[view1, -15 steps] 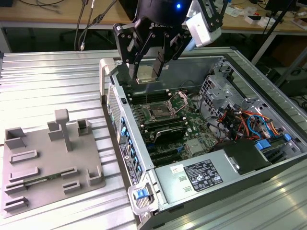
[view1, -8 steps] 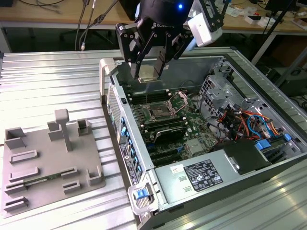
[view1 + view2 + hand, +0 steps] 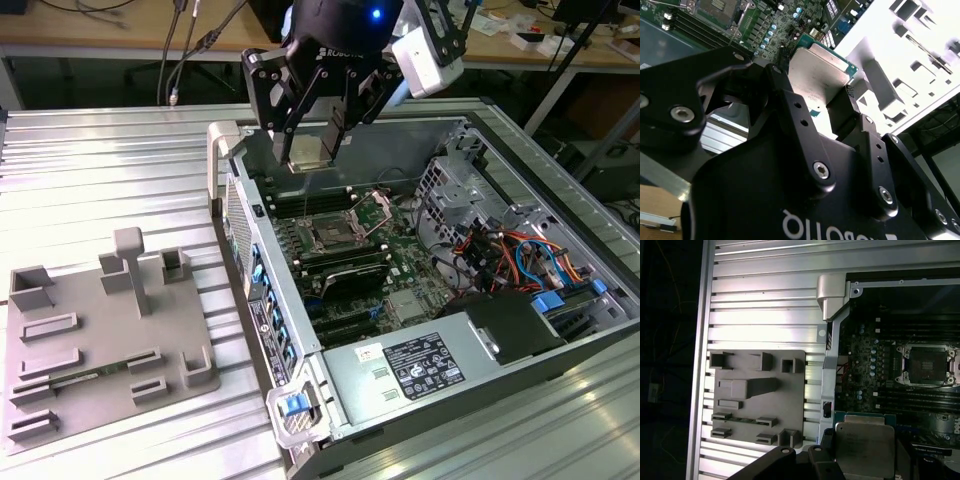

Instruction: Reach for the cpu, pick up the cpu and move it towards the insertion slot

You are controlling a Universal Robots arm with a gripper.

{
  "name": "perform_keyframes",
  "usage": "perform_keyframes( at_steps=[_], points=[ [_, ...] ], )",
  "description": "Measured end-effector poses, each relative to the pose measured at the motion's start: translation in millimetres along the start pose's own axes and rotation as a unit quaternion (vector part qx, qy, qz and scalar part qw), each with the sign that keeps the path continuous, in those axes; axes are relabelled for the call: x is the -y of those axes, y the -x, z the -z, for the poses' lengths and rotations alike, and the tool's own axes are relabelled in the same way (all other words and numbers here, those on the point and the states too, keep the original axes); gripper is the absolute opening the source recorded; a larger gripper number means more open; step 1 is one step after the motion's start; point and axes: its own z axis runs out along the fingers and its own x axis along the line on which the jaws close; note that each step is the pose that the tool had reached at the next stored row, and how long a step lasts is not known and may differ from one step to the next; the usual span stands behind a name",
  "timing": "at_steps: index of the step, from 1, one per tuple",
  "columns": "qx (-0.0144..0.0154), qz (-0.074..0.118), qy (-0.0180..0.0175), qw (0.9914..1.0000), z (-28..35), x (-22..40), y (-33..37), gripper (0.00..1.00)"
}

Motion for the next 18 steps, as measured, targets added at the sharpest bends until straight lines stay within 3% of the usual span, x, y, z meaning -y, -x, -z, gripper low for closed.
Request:
perform_keyframes(
  at_steps=[2,3,5,6,12,16,18],
  points=[
    [0.0,0.0,0.0,1.0,0.0,0.0,0.0,0.55],
    [0.0014,0.0,0.0,1.0,-0.2,0.0,0.1,0.55],
    [0.0162,0.001,-0.001,0.99987,-0.1,-0.1,0.0,0.55],
    [0.0176,0.001,-0.001,0.99984,-0.1,-0.1,0.1,0.55],
    [0.0179,0.001,-0.001,0.99984,-0.4,0.0,2.5,0.55],
    [0.0179,0.001,-0.001,0.99984,-1.0,0.6,12.9,0.55],
    [0.0173,0.001,-0.0011,0.99985,-1.7,1.1,21.8,0.55]
  ],
)
